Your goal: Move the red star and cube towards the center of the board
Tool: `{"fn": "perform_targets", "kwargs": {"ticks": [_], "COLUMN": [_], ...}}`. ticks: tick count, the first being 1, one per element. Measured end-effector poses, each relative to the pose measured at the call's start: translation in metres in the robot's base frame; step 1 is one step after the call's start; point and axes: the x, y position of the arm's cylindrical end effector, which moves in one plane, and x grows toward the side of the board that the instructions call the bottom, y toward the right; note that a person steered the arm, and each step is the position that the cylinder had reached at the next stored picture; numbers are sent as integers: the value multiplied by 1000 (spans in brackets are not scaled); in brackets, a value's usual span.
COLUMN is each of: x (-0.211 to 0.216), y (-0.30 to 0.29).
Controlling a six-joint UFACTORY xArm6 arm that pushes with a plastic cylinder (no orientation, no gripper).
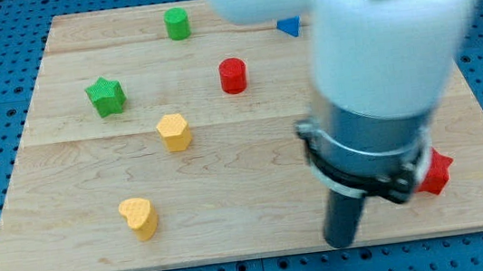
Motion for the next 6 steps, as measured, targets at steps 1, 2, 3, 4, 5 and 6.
{"fn": "perform_targets", "kwargs": {"ticks": [1,2,3,4,5,6], "x": [-2,-26,-51,-52,-58,-59], "y": [125,218,159,99,71,134]}}
